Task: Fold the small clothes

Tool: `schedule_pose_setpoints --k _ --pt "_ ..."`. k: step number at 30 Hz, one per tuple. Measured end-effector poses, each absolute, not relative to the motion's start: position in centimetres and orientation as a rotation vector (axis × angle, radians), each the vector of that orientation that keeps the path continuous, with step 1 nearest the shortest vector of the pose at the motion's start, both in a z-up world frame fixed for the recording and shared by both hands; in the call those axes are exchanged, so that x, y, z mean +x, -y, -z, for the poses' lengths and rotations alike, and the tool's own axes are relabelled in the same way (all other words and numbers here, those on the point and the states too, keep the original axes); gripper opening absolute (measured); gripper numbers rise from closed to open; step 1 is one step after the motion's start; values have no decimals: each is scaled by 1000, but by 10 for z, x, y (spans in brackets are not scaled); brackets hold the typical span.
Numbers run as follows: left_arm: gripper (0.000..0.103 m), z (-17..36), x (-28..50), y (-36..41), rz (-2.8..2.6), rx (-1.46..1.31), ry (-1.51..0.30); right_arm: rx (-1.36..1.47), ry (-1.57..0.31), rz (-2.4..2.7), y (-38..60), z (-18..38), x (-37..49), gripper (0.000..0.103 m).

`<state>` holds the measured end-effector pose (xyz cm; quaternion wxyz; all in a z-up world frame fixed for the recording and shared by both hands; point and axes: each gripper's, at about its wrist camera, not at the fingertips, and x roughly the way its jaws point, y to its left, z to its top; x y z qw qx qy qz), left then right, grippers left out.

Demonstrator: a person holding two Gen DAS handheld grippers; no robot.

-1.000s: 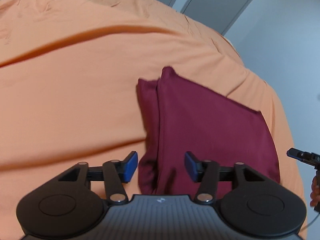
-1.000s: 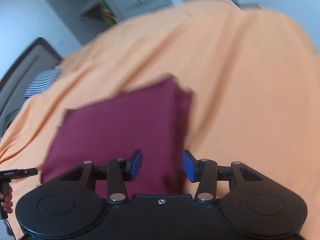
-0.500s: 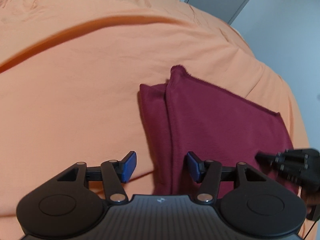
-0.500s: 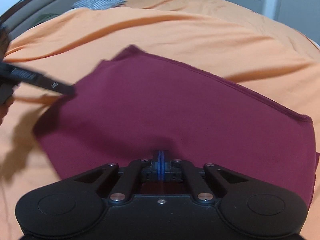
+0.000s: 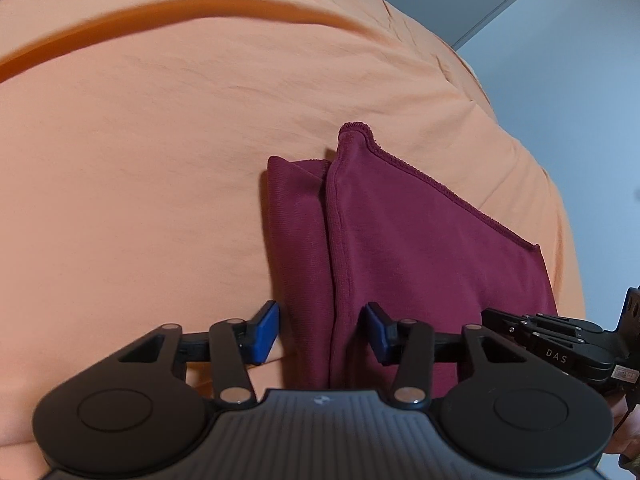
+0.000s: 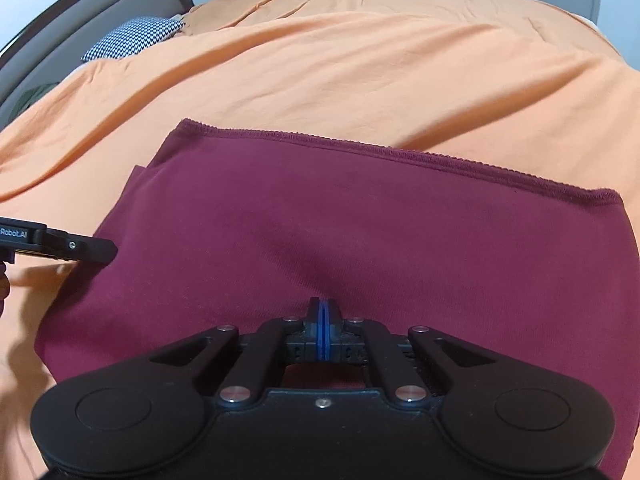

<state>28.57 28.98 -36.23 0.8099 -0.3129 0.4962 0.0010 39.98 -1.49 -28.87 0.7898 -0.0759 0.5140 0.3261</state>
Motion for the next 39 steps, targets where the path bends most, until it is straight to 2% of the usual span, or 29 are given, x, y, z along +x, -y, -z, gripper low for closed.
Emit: schedule_pose_setpoints --k 8,12,16,19,21,23,24,33,36,39 --pt "51 363 285 -286 19 -677 -1084 -160 -1113 -713 13 290 401 4" --pt "59 366 282 -281 50 -692 -1099 -160 -1117 -713 15 289 399 5" --pt "58 373 279 -277 66 -721 -1110 -161 -1120 -722 20 286 391 8" --pt "47 373 276 -281 44 -762 -1092 -157 -1120 -727 24 285 385 9" --pt "28 370 273 -282 32 -773 -1077 -144 -1120 -724 26 285 383 9" --pt "17 360 271 -278 23 -724 -1059 -131 -1123 -722 28 285 383 9" --pt "15 352 271 -275 21 -687 -1053 -128 -1124 -722 28 284 383 9" --pt "13 259 299 -205 120 -441 -937 -88 -1124 -736 30 292 386 11" --pt "13 247 317 -157 170 -300 -947 27 -1136 -704 47 288 391 13" --pt "13 259 330 -111 192 -186 -990 134 -1120 -655 79 278 393 17"
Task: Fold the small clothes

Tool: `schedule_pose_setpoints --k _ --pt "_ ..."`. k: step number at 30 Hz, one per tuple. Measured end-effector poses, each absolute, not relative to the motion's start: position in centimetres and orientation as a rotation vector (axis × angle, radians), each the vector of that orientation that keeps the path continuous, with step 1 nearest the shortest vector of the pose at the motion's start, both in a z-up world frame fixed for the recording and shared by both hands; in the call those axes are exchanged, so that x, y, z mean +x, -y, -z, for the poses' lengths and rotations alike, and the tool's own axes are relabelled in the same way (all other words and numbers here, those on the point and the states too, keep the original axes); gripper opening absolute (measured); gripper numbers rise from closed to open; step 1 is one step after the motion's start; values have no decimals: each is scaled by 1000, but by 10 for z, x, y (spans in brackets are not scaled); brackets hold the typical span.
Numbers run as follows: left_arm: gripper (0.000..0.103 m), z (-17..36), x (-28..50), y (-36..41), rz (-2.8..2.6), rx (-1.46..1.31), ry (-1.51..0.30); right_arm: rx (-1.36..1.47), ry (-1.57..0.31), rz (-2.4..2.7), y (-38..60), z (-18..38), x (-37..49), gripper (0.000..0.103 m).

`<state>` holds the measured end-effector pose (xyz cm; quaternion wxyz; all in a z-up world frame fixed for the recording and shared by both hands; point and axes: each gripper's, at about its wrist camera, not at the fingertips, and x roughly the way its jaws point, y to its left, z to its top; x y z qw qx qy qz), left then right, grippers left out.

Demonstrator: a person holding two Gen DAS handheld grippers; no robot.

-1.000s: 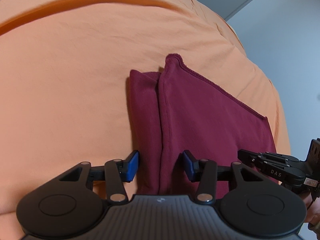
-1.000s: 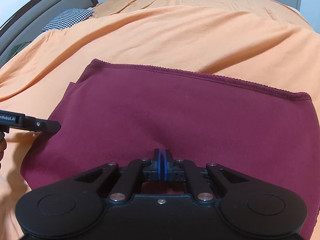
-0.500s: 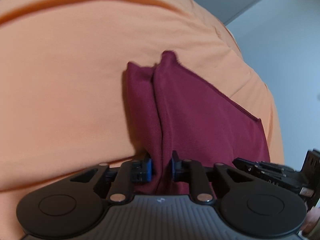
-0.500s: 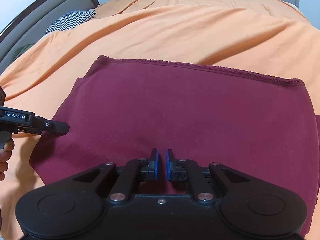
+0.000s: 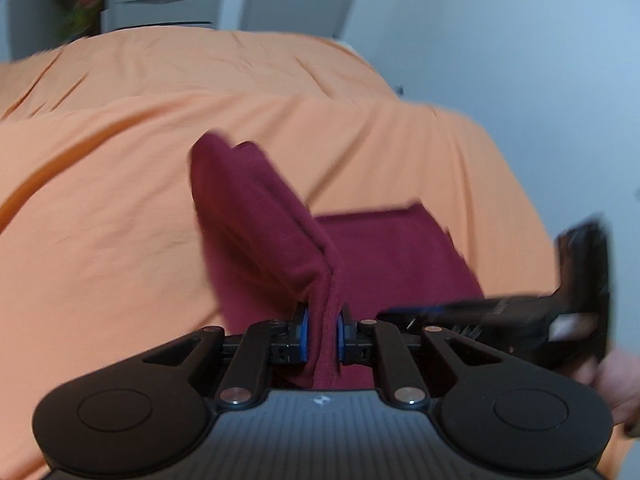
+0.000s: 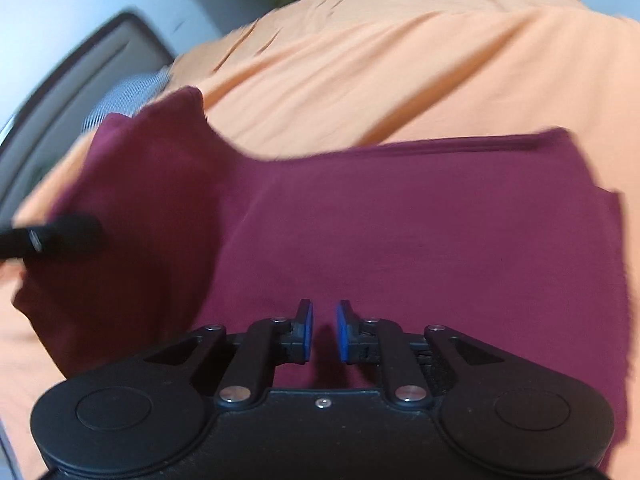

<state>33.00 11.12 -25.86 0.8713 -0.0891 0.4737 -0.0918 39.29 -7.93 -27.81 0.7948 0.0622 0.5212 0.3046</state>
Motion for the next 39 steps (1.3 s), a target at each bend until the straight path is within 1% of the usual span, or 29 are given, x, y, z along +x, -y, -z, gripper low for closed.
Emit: schedule_pose_setpoints --k 2,5,7,8,10,12,13,14,15,17,18,20,23,26,29,32,34,36,38,39 --pt "13 277 339 -78 184 -77 -1018 230 -1130 -618 107 276 394 20" --pt "13 311 346 -37 157 29 -1069 360 -1155 -554 147 282 393 21" --pt "13 319 343 -25 145 81 -1064 458 -1181 -527 166 289 393 21" --pt "15 317 341 -24 136 85 -1054 516 -1192 -523 174 292 393 21" --pt "19 309 335 -27 134 67 -1031 634 -1205 -533 186 295 395 29" --pt "24 298 324 -28 137 55 -1002 754 -1213 -564 191 299 398 45" --pt "27 292 319 -29 138 51 -985 805 -1216 -579 192 301 400 47" --pt "33 286 315 -30 143 47 -973 852 -1216 -592 191 304 401 51" --pt "37 282 310 -31 151 38 -964 889 -1220 -605 188 306 406 54" --pt "40 273 297 -31 170 20 -950 925 -1227 -627 182 311 410 58" --pt "46 270 292 -33 180 4 -946 924 -1232 -629 179 313 412 59" --pt "53 262 279 -36 192 -46 -944 901 -1247 -620 173 314 416 59" --pt "56 254 259 -51 182 -115 -929 902 -1264 -642 166 313 414 59" --pt "57 245 242 -69 104 -176 -914 884 -1278 -654 158 314 411 61" --pt "58 245 236 -89 49 -249 -919 842 -1279 -627 151 314 408 61" --pt "58 249 235 -92 62 -241 -939 855 -1283 -620 143 317 405 61" --pt "58 250 237 -87 107 -224 -934 846 -1286 -615 141 320 404 57" --pt "60 249 237 -81 137 -203 -927 837 -1300 -605 135 322 406 50" --pt "60 250 238 -79 135 -201 -928 835 -1307 -597 133 325 410 39" --pt "60 252 241 -80 127 -209 -934 829 -1308 -597 134 326 412 29"
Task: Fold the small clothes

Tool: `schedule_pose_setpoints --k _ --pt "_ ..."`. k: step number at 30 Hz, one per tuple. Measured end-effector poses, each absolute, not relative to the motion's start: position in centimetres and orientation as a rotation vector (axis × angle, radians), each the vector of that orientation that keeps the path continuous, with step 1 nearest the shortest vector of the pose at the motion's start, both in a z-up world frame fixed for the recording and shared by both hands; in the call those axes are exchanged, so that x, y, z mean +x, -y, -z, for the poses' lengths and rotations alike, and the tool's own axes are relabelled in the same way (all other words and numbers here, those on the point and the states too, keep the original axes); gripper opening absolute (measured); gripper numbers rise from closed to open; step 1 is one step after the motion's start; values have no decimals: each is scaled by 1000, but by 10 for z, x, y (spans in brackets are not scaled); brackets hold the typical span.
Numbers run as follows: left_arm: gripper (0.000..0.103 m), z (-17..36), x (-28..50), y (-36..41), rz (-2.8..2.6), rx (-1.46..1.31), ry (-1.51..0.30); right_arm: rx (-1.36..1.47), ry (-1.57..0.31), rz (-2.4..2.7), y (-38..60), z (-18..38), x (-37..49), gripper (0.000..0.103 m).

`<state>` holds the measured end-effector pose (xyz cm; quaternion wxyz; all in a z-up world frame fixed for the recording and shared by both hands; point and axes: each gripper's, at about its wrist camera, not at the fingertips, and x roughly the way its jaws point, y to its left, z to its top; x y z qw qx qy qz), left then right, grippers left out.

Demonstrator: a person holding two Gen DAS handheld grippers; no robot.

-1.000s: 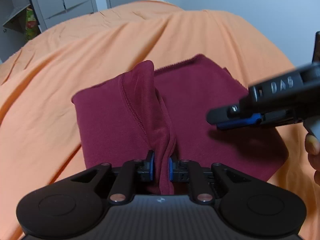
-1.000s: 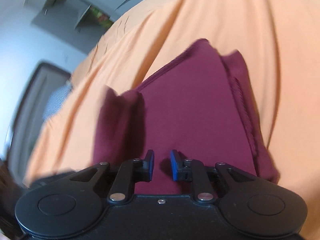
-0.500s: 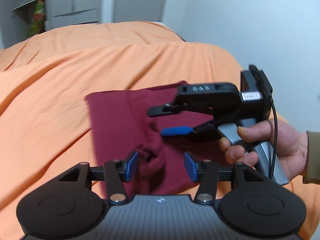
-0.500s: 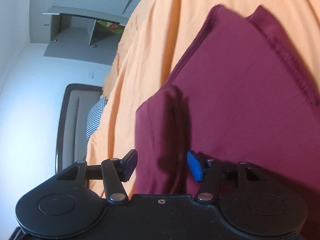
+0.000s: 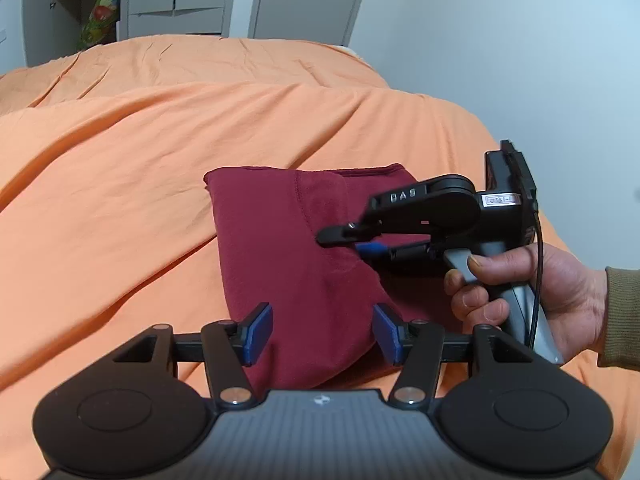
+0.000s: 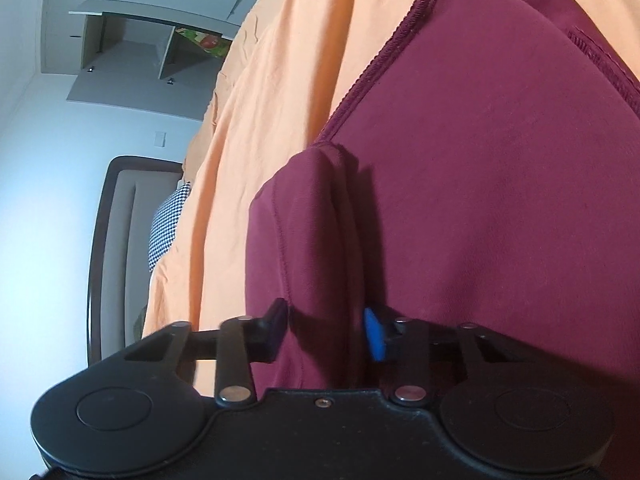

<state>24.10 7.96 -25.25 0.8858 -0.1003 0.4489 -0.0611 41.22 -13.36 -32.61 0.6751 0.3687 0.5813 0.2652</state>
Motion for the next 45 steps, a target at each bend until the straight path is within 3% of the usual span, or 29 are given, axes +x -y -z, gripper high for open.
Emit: schedule_pose_setpoints --k 2,3,11,18,25,29,32,36,38,42,45 --pt "60 254 243 -84 106 -226 -941 776 -1283 -605 132 322 414 14" --pt "60 254 244 -86 100 -233 -940 743 -1254 -624 130 318 415 13" --pt "66 261 248 -94 106 -252 -958 672 -1054 -766 181 257 430 13" --pt "68 267 266 -76 167 -266 -989 648 -1176 -546 229 300 442 13" --pt "71 264 279 -73 173 -272 -983 782 -1054 -615 251 279 437 13" --pt "71 267 280 -68 167 -239 -1015 667 -1133 -511 255 298 440 13" --pt "71 266 281 -65 181 -225 -1017 758 -1118 -530 259 304 436 13" --pt "71 266 281 -60 185 -204 -1042 705 -1129 -490 258 305 434 18" --pt "73 262 284 -58 196 -194 -1026 699 -1153 -464 262 305 432 26" --pt "74 263 291 -55 209 -197 -1016 676 -1063 -493 281 270 409 35" --pt "74 263 298 -52 210 -208 -1014 677 -1072 -571 288 258 385 35"
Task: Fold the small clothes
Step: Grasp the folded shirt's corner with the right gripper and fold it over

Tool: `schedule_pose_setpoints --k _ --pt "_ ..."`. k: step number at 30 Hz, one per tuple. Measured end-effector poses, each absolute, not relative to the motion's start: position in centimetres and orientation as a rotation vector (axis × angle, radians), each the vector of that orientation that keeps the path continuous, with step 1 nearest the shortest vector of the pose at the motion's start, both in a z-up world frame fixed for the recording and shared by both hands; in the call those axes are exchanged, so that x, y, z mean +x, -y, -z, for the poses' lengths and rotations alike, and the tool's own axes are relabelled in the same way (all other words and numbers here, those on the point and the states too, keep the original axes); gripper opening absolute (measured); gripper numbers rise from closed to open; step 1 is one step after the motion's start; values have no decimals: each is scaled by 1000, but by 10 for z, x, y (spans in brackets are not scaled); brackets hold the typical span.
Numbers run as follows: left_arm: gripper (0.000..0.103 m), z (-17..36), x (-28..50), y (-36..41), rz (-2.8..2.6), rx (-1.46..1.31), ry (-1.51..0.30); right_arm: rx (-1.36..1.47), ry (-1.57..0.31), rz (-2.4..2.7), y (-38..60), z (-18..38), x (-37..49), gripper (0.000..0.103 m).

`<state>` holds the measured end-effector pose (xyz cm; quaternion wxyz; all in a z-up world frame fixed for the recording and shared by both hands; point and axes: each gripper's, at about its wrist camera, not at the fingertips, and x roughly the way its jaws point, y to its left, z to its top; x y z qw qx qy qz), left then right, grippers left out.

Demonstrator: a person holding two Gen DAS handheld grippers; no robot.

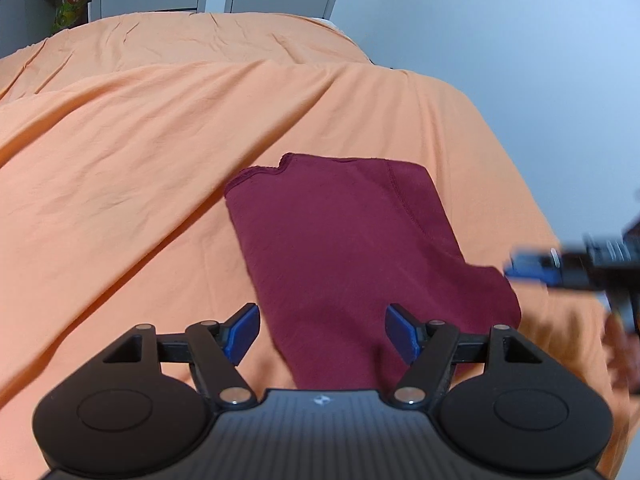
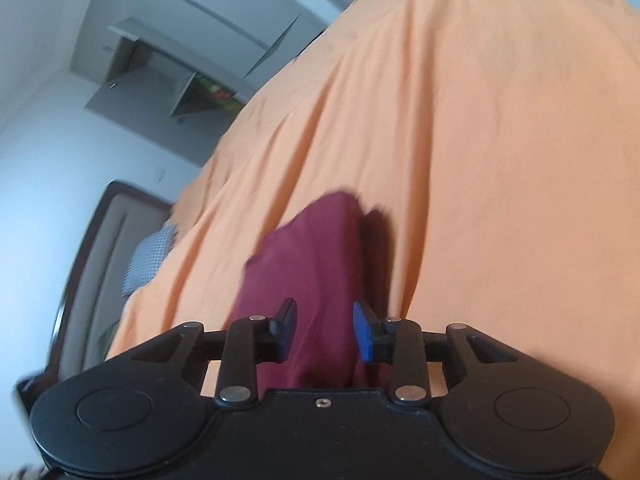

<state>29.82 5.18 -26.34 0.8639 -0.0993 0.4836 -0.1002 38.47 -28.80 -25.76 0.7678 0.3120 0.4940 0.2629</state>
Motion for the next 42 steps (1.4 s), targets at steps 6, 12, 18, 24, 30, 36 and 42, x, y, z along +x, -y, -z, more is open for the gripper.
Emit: schedule_pose_setpoints --k 6,12,18,24,30,36,42 --pt "74 255 309 -38 229 -166 -1002 698 -1148 -653 287 265 349 27" --pt "75 259 309 -37 220 -160 -1022 870 -1157 -747 304 272 325 6" --pt "75 271 307 -34 211 -155 -1064 555 -1273 -542 305 293 324 5" --pt "75 276 297 -29 252 -145 -1077 586 -1301 -548 305 293 328 25" --pt "76 290 286 -19 261 -138 -1107 688 -1053 -530 316 244 374 41" --pt "78 298 282 -15 258 -158 -1119 597 -1058 -523 270 261 462 40" --pt "78 309 282 -17 256 -177 -1143 612 -1068 -576 252 276 500 4"
